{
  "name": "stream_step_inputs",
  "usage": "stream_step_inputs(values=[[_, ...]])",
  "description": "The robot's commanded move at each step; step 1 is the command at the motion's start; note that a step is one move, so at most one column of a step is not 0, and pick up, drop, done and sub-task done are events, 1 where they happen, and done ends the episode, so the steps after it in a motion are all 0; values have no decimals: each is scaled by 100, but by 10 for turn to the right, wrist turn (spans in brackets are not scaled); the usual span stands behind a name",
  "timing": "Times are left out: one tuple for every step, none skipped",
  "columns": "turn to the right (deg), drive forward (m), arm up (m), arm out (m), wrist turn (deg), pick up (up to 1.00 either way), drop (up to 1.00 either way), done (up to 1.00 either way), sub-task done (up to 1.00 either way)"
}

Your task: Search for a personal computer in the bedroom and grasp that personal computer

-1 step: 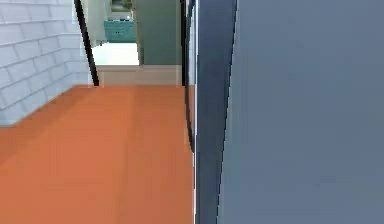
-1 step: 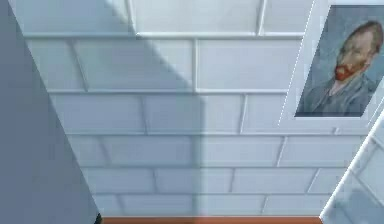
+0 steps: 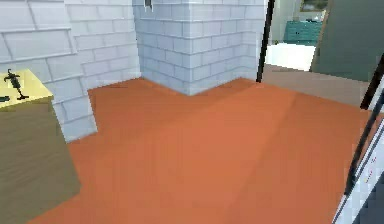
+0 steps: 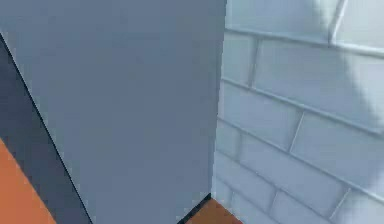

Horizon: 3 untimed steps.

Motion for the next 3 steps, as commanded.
stream_step_inputs(values=[[-30, 0, 0, 0, 0, 0, 0, 0, 0], [0, 50, 0, 0, 0, 0, 0, 0, 0], [300, 0, 0, 0, 0, 0, 0, 0, 0]])
